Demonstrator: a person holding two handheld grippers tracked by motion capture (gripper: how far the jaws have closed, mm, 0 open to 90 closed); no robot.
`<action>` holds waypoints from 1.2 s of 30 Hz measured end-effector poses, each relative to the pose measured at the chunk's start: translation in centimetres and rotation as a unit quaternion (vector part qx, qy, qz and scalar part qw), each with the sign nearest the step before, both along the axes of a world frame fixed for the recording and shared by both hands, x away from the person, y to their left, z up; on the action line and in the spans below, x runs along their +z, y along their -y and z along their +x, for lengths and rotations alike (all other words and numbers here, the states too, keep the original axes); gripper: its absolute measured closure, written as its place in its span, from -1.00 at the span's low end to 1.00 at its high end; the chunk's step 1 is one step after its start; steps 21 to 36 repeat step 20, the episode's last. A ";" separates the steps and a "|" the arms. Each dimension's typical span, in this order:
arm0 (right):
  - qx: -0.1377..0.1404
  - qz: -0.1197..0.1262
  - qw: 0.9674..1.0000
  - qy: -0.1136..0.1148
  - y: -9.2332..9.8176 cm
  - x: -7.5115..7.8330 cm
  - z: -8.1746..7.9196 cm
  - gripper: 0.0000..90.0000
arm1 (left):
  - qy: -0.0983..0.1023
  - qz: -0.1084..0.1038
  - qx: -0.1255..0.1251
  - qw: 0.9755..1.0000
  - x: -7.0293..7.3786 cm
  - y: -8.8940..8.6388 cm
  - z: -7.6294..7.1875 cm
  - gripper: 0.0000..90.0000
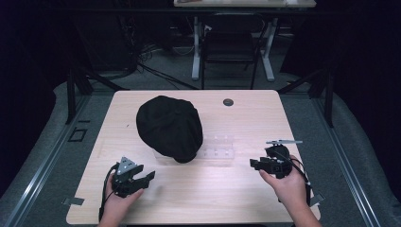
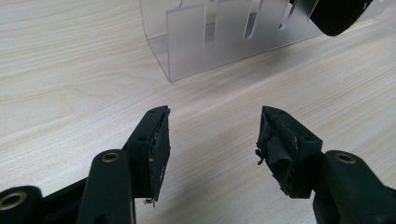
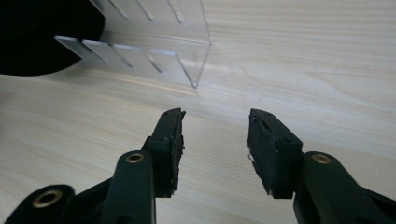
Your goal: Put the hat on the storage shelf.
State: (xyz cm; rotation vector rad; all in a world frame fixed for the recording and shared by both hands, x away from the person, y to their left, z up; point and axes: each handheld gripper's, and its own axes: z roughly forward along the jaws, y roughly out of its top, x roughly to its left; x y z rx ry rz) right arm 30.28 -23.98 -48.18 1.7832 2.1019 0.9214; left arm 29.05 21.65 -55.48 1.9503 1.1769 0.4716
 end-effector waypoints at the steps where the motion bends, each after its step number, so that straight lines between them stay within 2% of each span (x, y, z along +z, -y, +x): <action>1: -0.004 -0.001 1.000 0.003 0.1 -0.4 -0.1 0.22 | 0.000 0.000 0.000 1.000 0.0 0.0 0.0 -0.03; 7: -0.010 -0.005 1.000 0.020 0.6 -2.2 -1.0 0.20 | 0.001 -0.004 -0.006 1.000 0.0 0.0 0.0 -0.03; 8: -0.010 -0.003 1.000 0.029 0.7 -2.5 -1.1 0.19 | -0.003 -0.005 -0.010 1.000 0.0 0.0 0.0 -0.03; 10: -0.013 0.000 0.999 0.041 0.8 -3.0 -1.5 0.18 | 0.006 -0.006 -0.013 1.000 -0.1 0.1 0.0 -0.03; 13: -0.020 0.002 0.998 0.066 0.9 -3.8 -1.8 0.16 | 0.008 -0.008 -0.019 1.000 -0.1 0.2 0.1 -0.03; 16: -0.025 -0.001 0.997 0.077 0.9 -4.5 -2.1 0.14 | 0.007 -0.015 -0.025 1.000 -0.1 0.2 0.1 -0.03; 18: -0.022 -0.009 0.996 0.084 0.9 -5.0 -2.3 0.10 | 0.011 -0.029 -0.023 0.999 -0.1 0.2 0.1 -0.04; 19: -0.020 -0.012 0.996 0.086 0.9 -5.3 -2.4 0.10 | 0.009 -0.040 -0.023 0.999 0.0 0.2 0.1 -0.04; 36: -0.018 -0.012 0.996 0.087 0.8 -5.6 -2.5 0.09 | 0.009 -0.040 -0.023 0.999 0.0 0.2 0.1 -0.06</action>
